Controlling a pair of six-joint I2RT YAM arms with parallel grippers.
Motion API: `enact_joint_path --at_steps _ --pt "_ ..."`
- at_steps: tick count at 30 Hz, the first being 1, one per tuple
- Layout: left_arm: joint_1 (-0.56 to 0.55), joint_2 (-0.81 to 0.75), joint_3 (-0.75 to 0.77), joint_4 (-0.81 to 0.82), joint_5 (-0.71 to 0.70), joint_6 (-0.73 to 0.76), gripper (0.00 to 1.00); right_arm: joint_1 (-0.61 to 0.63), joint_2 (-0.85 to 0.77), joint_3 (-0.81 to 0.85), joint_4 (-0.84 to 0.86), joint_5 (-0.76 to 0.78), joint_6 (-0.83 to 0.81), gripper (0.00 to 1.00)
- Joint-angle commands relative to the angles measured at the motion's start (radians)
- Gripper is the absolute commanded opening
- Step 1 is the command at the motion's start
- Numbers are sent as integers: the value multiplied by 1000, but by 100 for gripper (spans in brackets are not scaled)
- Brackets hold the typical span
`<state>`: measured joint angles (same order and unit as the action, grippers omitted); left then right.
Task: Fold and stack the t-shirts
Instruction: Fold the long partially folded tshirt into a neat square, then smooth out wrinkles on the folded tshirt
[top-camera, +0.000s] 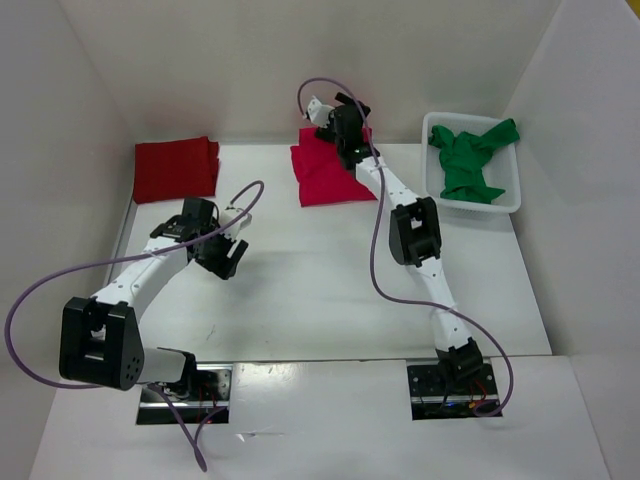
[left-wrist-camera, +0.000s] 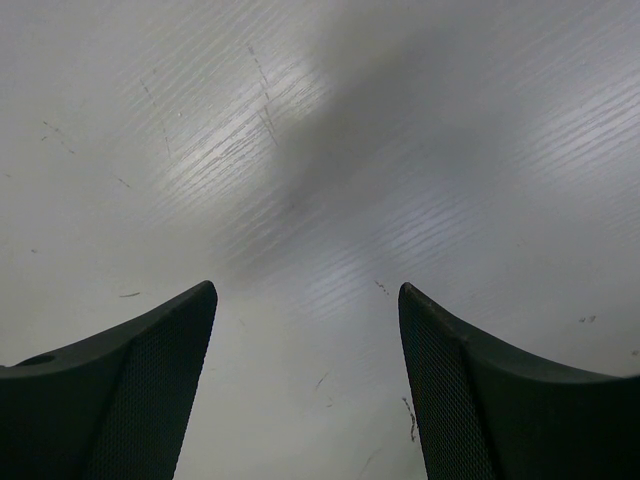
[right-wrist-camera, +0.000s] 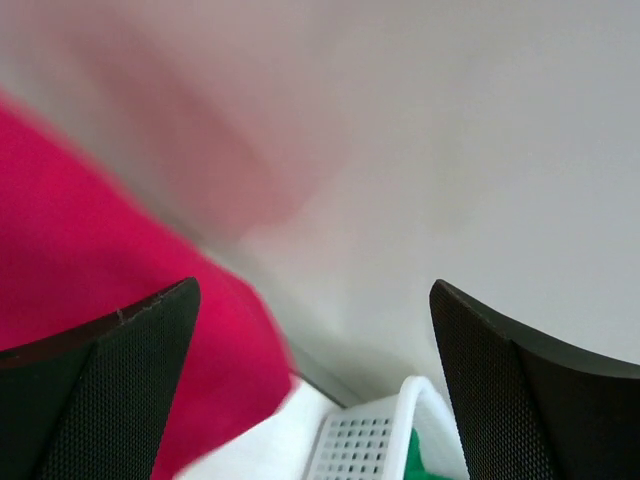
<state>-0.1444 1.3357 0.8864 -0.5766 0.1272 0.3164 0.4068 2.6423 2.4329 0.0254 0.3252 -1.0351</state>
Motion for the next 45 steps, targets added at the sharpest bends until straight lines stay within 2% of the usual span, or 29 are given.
enact_joint_path --at_steps 1,2,3,4,6,9,10,13,14,18,21,22,23,24,25,27,32,37,45 --pt "-11 3 23 -2 8 16 81 0 -42 138 38 -23 160 100" --pt "-11 3 23 -2 8 16 81 0 -59 165 18 -14 208 100" --pt "-20 3 23 -2 8 16 81 0 -68 236 -13 -2 333 100" --pt "-20 3 23 -2 8 7 81 0 -93 271 -98 -2 396 100" --pt "-29 3 32 7 31 7 81 12 -129 304 -177 -41 475 100" --pt "-40 3 43 17 43 7 82 44 -218 229 -246 53 526 100" --pt "-40 3 58 29 52 7 82 44 -241 215 -274 73 602 100" --pt "-58 13 130 55 98 7 84 55 -337 143 -477 52 803 100" --pt "-58 28 152 69 118 -5 84 64 -352 126 -616 31 852 100" --pt "-67 133 282 162 282 -120 89 64 -331 42 -826 18 1082 100" --pt "-107 302 465 199 370 -215 93 55 -317 26 -826 -61 1200 99" --pt "-107 413 520 199 383 -247 93 28 -302 26 -826 -61 1230 98" --pt "-107 474 637 181 403 -320 93 11 -291 35 -826 -80 1276 98" --pt "-98 588 699 144 423 -335 93 -8 -260 57 -840 -96 1302 96" --pt "-98 635 785 135 448 -344 93 -47 -242 70 -851 -157 1319 95" --pt "-109 706 804 159 431 -388 93 -74 -173 144 -919 -192 1345 93" --pt "-139 821 920 159 335 -416 94 -95 -24 368 -1033 -169 1345 93" --pt "-159 944 1022 147 321 -425 94 -134 63 440 -1091 -195 1380 91" --pt "-169 1065 1137 127 238 -474 94 -145 64 309 -1145 -178 1360 91"
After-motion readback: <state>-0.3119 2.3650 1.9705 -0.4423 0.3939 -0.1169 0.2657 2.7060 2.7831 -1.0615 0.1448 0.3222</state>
